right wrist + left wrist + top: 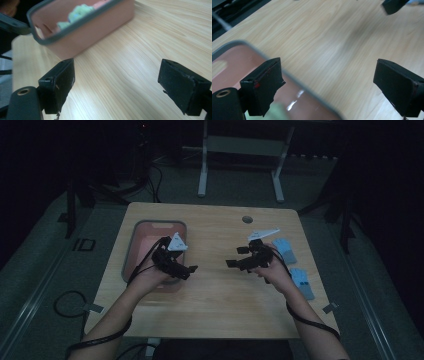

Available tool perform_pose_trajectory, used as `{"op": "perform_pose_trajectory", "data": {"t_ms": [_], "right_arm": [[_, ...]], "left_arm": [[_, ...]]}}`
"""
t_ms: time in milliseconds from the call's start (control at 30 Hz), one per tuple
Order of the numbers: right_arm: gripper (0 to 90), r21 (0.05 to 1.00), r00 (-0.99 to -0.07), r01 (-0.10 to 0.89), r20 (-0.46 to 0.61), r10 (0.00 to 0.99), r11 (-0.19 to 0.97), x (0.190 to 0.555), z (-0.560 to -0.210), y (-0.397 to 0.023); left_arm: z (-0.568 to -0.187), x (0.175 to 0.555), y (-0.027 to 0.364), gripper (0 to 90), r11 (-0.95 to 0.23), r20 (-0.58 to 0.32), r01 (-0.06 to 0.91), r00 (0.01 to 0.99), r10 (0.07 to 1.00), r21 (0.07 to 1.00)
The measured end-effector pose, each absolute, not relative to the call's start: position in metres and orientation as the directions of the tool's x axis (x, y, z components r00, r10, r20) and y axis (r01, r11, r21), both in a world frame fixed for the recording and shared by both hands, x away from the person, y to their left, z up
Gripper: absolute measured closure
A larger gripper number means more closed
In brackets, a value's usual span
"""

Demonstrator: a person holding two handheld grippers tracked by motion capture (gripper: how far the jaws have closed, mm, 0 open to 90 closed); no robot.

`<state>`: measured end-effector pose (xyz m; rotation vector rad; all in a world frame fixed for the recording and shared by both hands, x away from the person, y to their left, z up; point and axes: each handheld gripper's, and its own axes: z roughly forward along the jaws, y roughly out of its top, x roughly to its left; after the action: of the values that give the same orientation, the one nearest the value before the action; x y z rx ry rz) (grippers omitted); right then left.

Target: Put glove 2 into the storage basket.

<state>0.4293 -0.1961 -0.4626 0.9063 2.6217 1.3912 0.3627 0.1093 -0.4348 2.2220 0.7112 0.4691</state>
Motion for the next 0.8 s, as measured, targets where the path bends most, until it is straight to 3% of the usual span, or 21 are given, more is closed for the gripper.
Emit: {"op": "perform_pose_trajectory", "data": {"t_ms": [333, 633, 800], "right_arm": [[31.0, 0.803, -0.788, 0.446, 0.143, 0.599, 0.396, 0.425, -0.472, -0.249], [36.9, 0.807, -0.703, 0.469, 0.097, 0.704, 0.357, 0.434, -0.477, -0.292], [38.1, 0.804, -0.665, 0.481, 0.076, 0.743, 0.349, 0.445, -0.479, -0.307]], "left_arm": [[-0.449, 0.353, 0.065, 8.9, -0.581, 0.087, 0.294, 0.838, 0.538, 0.758], [-0.466, 0.345, 0.042, 8.9, -0.619, 0.072, 0.261, 0.885, 0.46, 0.741], [-0.474, 0.342, 0.04, 8.9, -0.608, 0.064, 0.265, 0.883, 0.464, 0.748]]}}
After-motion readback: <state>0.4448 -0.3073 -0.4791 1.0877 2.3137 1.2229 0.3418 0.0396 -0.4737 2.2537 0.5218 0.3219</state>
